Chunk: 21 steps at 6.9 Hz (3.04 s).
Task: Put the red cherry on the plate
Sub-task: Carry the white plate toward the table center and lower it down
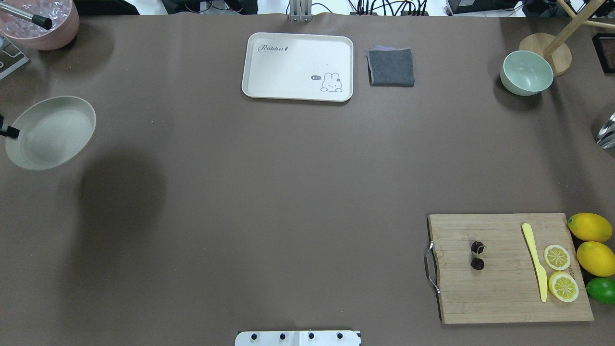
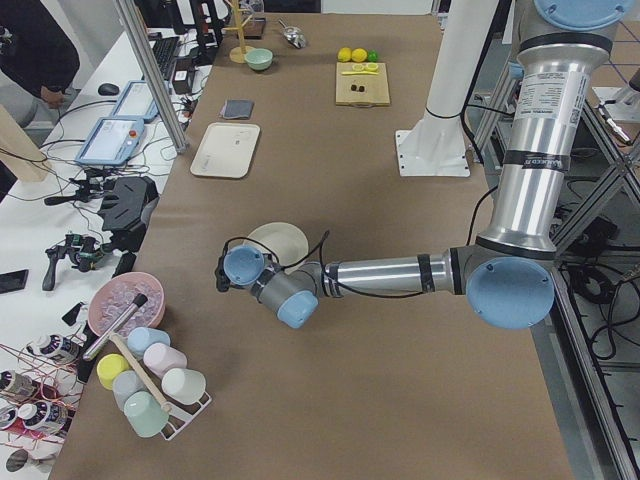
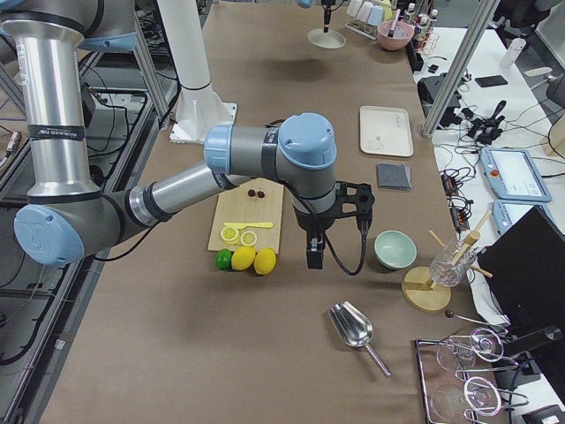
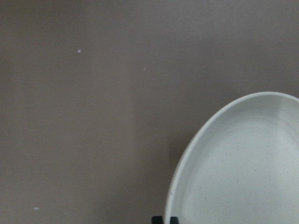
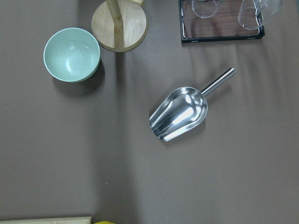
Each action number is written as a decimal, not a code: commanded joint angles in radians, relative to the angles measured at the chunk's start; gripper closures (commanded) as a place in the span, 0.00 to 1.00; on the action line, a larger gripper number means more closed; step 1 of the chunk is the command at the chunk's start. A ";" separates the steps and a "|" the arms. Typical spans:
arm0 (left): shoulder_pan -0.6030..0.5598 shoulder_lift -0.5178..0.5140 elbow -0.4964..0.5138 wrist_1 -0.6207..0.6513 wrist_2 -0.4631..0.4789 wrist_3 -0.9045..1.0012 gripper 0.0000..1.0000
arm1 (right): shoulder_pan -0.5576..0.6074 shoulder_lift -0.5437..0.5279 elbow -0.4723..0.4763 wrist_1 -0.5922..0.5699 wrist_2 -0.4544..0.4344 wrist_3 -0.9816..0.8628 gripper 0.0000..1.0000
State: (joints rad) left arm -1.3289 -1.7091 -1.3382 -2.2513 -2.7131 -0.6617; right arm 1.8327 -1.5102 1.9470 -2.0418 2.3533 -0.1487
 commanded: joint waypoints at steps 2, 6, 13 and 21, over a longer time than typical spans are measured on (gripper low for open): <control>0.012 -0.076 -0.385 0.321 -0.037 -0.250 1.00 | 0.008 -0.004 0.041 -0.030 0.000 0.001 0.00; 0.331 -0.231 -0.466 0.326 0.295 -0.610 1.00 | 0.008 -0.002 0.043 -0.031 0.000 0.001 0.00; 0.726 -0.474 -0.354 0.495 0.731 -0.688 1.00 | 0.017 -0.004 0.043 -0.031 0.000 0.003 0.00; 0.774 -0.448 -0.185 0.185 0.773 -0.719 0.63 | 0.022 -0.007 0.043 -0.031 0.000 0.003 0.00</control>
State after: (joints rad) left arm -0.5570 -2.1559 -1.5199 -2.0642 -1.9434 -1.3854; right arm 1.8545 -1.5158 1.9896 -2.0724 2.3531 -0.1457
